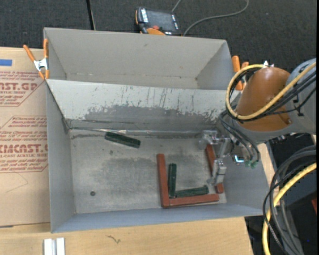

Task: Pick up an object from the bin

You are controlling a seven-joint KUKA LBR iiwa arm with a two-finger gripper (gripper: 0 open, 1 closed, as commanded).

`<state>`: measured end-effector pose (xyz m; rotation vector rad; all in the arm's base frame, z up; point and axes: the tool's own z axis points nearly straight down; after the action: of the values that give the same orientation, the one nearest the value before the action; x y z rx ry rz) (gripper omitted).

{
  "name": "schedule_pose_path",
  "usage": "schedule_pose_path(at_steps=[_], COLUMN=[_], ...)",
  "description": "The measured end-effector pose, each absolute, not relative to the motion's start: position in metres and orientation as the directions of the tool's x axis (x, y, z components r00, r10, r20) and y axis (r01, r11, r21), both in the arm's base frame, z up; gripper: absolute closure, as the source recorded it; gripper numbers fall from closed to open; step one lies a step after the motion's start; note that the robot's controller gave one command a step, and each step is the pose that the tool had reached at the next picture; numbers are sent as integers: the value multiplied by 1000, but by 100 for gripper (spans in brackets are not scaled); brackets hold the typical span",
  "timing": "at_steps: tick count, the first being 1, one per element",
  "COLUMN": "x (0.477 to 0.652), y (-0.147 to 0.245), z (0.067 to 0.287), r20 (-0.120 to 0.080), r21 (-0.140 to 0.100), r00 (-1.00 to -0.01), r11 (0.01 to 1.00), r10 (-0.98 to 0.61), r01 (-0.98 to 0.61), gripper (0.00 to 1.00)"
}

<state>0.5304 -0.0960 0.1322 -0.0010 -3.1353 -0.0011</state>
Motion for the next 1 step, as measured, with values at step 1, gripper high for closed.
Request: schedule_pose_path(at_steps=[1], x=[497], y=[-67], z=[66], r20=[7], r21=[2], r00=[-1000], r11=[1000], r10=[-10], r01=[-10], gripper=[0])
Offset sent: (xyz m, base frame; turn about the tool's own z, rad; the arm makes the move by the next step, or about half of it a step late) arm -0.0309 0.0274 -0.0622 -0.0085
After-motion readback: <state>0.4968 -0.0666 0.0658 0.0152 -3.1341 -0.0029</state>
